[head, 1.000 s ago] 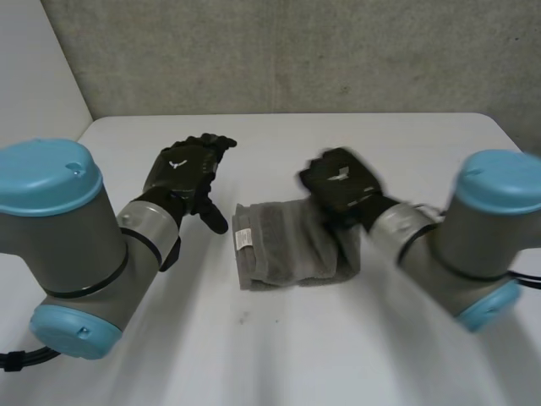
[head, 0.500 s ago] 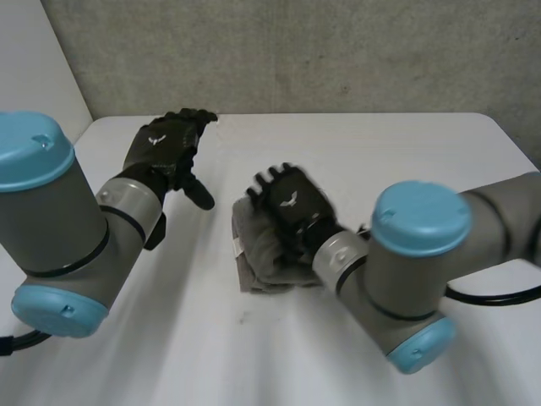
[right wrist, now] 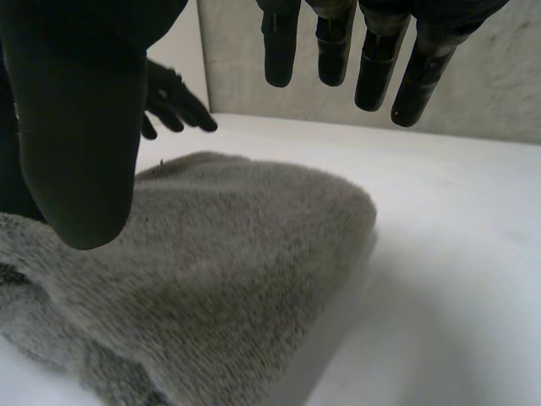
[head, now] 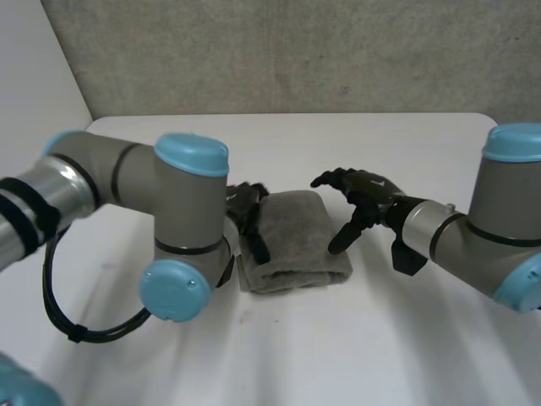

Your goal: Fold the towel.

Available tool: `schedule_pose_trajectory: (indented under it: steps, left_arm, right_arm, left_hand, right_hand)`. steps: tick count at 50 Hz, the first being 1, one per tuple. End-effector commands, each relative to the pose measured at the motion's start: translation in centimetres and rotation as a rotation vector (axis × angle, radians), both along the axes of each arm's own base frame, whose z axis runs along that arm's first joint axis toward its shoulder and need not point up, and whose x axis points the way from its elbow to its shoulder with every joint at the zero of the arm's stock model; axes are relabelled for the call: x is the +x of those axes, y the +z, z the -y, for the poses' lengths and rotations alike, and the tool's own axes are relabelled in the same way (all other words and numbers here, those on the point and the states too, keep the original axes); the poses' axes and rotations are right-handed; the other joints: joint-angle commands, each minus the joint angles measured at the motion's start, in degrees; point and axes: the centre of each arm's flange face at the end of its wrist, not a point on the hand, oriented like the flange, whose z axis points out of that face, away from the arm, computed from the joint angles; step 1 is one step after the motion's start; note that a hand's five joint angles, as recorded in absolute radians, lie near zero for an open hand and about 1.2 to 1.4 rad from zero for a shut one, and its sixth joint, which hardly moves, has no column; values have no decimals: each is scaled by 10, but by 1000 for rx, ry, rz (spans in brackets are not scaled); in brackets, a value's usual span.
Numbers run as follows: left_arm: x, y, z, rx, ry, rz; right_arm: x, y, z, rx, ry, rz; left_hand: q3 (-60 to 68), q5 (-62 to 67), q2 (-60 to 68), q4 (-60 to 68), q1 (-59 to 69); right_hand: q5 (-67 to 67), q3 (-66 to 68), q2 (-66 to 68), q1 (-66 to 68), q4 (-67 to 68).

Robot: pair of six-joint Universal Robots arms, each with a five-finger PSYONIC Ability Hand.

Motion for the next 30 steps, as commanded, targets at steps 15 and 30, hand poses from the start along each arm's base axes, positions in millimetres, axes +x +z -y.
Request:
schedule_pose_trajectory:
  steps: [15,30]
  left_arm:
    - [17,10,2,-21,73,29]
    - [56,124,-13,-152,65,-126]
  right_arm:
    - [28,-22,6,-256,63,-283]
    - [-8,120,0,-505,-227,-135]
  left_hand:
    - [6,-17,5,5,-2]
    - [6,-17,5,5,-2]
  right_hand:
    - [-35,-22,-33,-24,-35]
    - [-35,-22,-33,-24,-35]
